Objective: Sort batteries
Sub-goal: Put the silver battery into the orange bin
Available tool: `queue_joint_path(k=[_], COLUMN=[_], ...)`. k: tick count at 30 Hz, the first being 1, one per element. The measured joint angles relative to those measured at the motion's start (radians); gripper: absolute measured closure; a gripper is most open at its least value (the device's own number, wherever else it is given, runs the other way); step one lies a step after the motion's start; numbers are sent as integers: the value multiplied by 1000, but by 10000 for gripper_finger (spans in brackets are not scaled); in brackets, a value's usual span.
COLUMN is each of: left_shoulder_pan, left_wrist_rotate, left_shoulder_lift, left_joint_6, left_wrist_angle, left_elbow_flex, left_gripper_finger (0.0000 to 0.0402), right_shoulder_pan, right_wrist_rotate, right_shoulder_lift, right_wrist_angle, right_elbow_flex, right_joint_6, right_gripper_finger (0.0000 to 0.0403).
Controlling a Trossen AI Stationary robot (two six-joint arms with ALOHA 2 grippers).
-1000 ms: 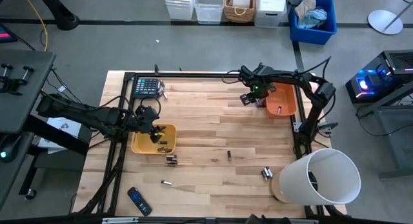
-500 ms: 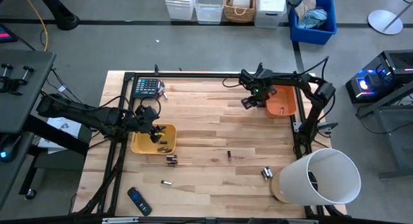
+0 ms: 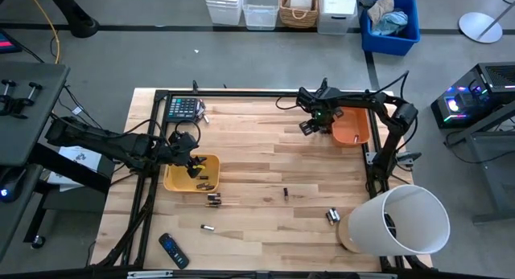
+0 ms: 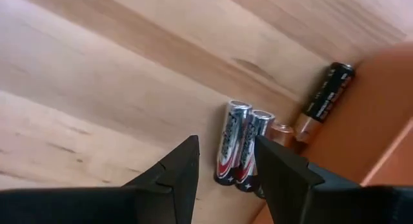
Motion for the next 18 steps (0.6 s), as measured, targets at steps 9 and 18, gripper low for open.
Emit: queue_joint_path(k=[9, 18], left_shoulder_pan=[0, 0], left_wrist_rotate=[0, 0], left_shoulder_lift=[0, 0], left_joint_6=[0, 0], left_wrist_angle=[0, -1], left_elbow_flex=[0, 0], left_gripper_finger=[131, 131], right_shoulder_pan=[11, 68], right_wrist_rotate=[-30, -51], right_shoulder_lift=[59, 60], right_wrist_angle=[6, 5], right_elbow_flex=[3, 2], right_joint_6=[-25, -16], right_gripper_finger=[258, 259])
